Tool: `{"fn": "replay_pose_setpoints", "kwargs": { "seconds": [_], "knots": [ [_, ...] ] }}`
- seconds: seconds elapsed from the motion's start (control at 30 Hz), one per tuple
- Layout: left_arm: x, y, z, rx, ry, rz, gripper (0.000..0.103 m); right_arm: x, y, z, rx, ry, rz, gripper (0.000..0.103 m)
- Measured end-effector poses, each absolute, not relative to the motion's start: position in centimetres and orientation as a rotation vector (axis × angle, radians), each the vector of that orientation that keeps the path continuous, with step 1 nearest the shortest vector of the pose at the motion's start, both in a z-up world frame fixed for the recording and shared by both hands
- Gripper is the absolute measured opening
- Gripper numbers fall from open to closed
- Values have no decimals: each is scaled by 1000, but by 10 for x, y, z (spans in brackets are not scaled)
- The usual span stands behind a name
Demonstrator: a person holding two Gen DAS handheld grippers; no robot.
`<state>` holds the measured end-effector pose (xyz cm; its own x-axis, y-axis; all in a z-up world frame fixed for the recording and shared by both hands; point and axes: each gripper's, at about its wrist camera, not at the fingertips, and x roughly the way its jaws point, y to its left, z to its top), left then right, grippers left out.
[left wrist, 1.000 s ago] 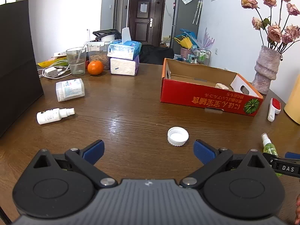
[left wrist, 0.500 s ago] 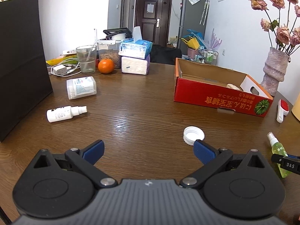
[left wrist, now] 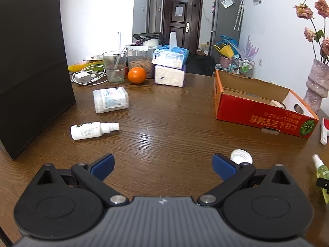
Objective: Organize rigid objects
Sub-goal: 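Grasp the green spray bottle with the right tool while the left tool moves toward the cotton-bud box, then grasp the white cotton-bud box with the left tool while the right tool holds the spray bottle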
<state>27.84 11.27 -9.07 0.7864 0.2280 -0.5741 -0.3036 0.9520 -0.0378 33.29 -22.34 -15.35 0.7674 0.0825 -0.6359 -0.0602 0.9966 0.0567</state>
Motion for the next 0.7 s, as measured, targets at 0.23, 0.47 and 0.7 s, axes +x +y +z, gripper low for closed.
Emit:
{"fn": "replay_pose_setpoints", "kwargs": {
  "seconds": [0.23,0.47,0.7],
  "knots": [
    [290,127,-90,-126,601,319,103,335,-226,-150,43,662,67,30],
    [303,139,-84,-116,591,345,103,340,-229,-147,46,643,47,30],
    [323,155,-75,-120,587,378,103,345,-229,-145,42,626,34,30]
  ]
}}
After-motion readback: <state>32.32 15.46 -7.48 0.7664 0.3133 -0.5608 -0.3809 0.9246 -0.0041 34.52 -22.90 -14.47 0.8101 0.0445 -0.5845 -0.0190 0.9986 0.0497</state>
